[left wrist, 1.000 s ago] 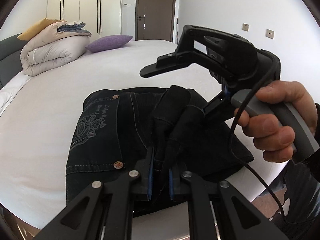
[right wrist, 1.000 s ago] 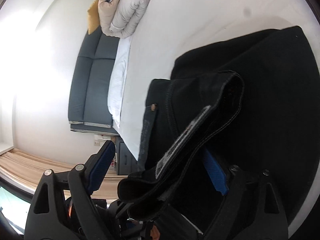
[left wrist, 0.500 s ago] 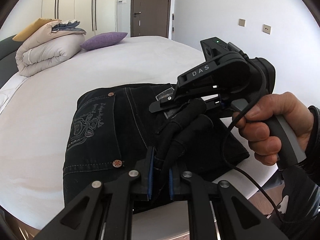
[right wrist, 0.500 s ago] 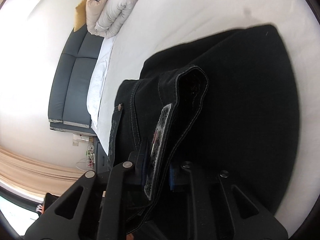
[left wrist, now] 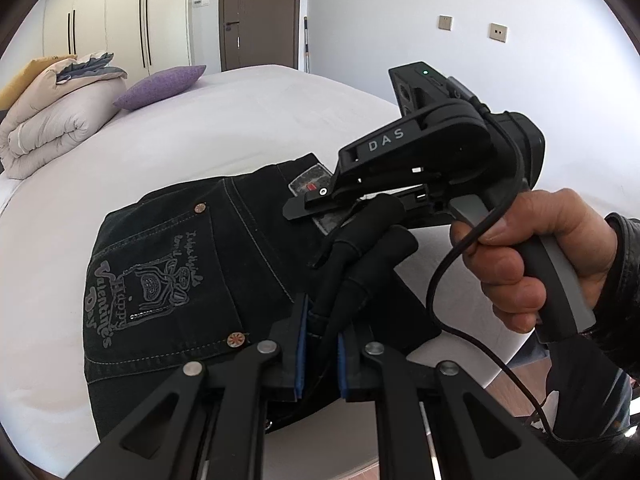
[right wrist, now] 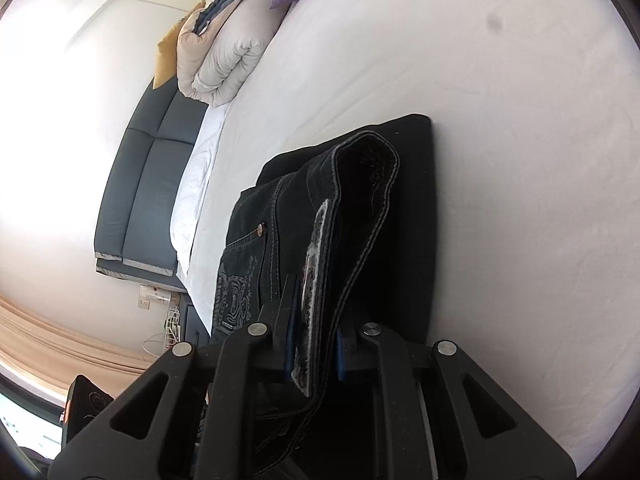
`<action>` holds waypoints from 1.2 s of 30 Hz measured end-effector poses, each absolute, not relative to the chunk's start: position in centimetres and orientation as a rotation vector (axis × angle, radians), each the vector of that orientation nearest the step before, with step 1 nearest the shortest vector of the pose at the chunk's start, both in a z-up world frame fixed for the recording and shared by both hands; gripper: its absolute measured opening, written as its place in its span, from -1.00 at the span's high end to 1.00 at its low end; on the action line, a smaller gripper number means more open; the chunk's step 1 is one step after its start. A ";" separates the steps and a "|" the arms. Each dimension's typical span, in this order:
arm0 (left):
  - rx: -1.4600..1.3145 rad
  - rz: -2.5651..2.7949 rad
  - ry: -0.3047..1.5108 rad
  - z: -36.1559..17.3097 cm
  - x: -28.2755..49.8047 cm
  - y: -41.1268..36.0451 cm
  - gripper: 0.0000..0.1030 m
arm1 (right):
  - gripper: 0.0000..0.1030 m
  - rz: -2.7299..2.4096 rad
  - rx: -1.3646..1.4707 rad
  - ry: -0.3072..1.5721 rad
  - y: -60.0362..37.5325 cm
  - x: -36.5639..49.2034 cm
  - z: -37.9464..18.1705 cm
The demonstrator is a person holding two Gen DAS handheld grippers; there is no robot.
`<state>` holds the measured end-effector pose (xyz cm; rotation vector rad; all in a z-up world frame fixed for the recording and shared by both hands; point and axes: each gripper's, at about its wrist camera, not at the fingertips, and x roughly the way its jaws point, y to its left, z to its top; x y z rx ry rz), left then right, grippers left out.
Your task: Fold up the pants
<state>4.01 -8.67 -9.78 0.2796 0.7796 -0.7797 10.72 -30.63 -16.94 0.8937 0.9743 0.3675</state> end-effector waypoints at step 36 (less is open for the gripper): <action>0.104 -0.589 1.037 -11.3 10.5 -1.6 -0.48 | 0.44 0.389 0.822 0.978 -29.1 6.3 -16.2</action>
